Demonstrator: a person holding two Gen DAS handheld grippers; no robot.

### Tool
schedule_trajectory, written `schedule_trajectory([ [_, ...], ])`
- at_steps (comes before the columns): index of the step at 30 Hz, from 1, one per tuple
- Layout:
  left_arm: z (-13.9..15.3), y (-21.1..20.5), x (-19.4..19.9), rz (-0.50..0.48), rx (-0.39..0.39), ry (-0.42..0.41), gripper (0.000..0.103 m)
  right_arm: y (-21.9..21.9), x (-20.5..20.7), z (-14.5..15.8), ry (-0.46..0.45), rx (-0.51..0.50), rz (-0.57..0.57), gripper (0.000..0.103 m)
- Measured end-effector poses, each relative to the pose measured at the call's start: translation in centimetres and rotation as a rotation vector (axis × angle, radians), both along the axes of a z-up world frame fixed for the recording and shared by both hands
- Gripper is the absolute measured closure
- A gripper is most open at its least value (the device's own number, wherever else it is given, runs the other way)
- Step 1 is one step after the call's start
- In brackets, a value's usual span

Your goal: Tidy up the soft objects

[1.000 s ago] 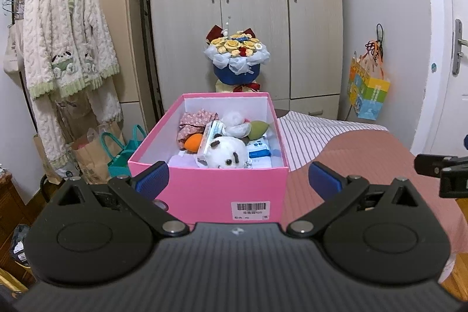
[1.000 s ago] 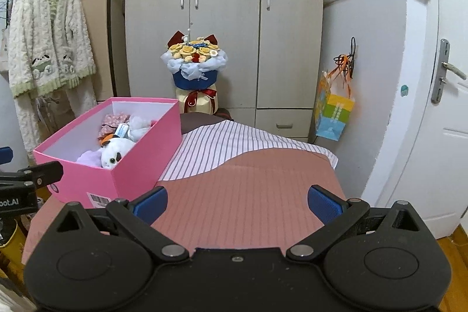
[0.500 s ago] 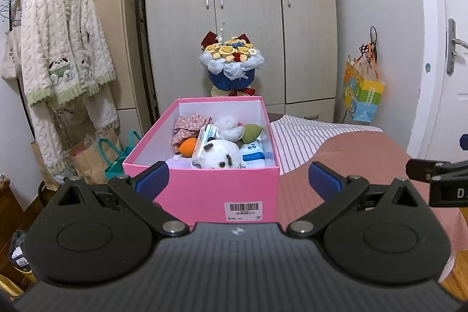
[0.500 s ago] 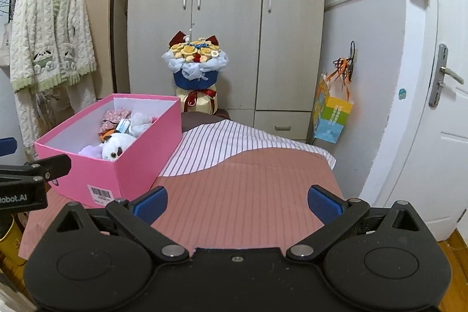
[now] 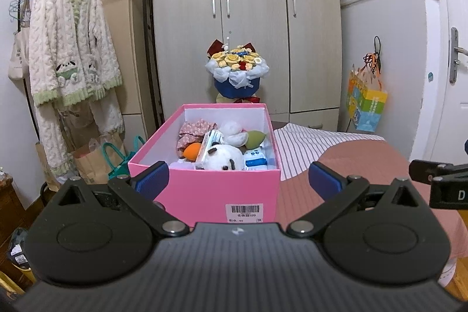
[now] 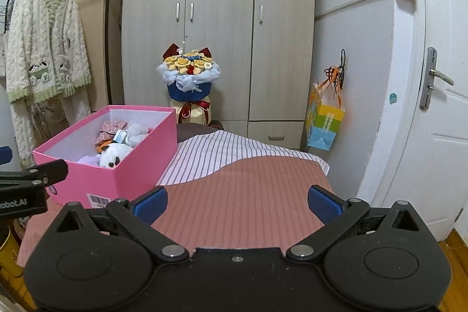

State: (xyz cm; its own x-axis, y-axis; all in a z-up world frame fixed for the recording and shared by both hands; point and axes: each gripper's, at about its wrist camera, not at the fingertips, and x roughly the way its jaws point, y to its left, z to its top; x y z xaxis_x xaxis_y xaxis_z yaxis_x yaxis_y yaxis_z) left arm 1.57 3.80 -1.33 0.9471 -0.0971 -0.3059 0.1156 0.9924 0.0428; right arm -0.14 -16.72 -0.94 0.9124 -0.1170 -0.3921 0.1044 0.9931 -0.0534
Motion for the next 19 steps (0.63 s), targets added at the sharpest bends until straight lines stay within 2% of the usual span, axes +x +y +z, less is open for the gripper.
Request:
schedule_trajectory([
  [5,0.1,0.09,-0.29,0.017,-0.018,-0.018,0.0,0.02,-0.37,0.12,-0.016,-0.014,-0.027,0.0],
  [19,-0.2,-0.01,0.08,0.027,-0.007,0.03,0.0,-0.58,-0.56,-0.02,-0.008,-0.004,-0.024,0.0],
])
